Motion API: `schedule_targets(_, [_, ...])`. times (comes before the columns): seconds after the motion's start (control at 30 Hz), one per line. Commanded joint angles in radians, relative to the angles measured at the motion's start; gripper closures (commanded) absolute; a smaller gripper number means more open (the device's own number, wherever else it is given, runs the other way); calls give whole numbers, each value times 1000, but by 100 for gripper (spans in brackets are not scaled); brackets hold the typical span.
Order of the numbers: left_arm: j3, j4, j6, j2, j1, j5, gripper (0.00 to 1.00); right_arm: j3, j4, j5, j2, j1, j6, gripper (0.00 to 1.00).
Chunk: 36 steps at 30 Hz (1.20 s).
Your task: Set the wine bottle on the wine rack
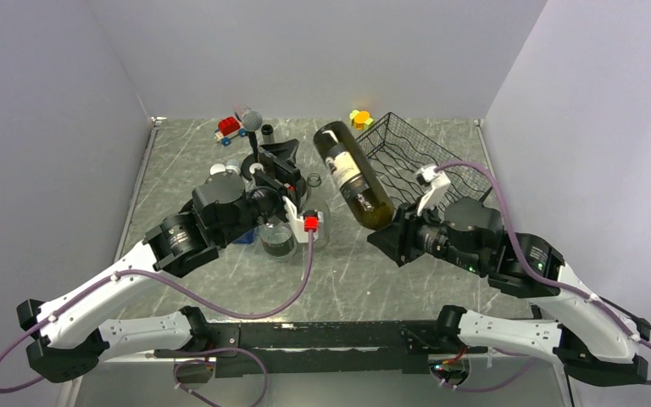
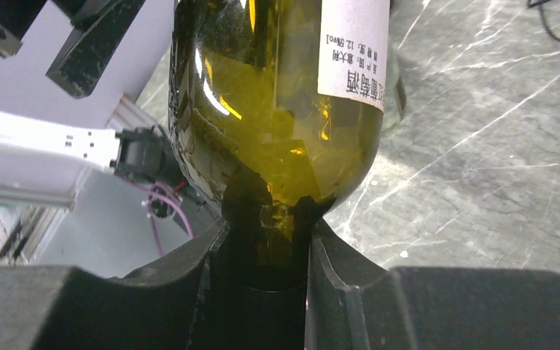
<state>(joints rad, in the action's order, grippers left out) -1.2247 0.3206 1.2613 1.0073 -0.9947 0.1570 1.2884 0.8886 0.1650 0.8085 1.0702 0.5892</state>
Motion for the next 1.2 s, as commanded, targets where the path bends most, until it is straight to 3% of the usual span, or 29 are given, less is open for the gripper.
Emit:
schedule_targets(0.0, [-69, -56, -119, -15, -2, 38, 1, 9, -208, 170, -49, -1, 50, 100])
schedule_targets(0.13, [-60, -121, -364, -42, -2, 56, 1, 5, -175, 285, -19, -1, 97, 100])
schedule_targets(0.27, [-50, -229, -899, -68, -2, 184, 1, 17, -109, 378, 52, -1, 154, 100])
schedule_targets(0.37, [-42, -207, -1115, -73, -2, 200, 1, 11, -55, 429, 99, -5, 193, 100])
schedule_targets(0.5, [-5, -155, -1248, -93, -2, 183, 1, -52, -44, 372, 118, -24, 212, 100])
schedule_targets(0.6, [-22, -75, -1427, -100, -2, 230, 1, -148, -81, 269, 82, -58, 210, 100])
schedule_targets(0.7, [-40, 3, -1515, -106, -2, 214, 1, -256, -112, 166, 42, -116, 231, 100])
schedule_targets(0.9, [-1, 108, -1607, -126, -2, 191, 1, -445, -191, 20, -18, -199, 249, 100])
schedule_targets(1.17, [132, 132, -1695, -195, -2, 175, 1, -589, -289, 31, -35, -222, 265, 100])
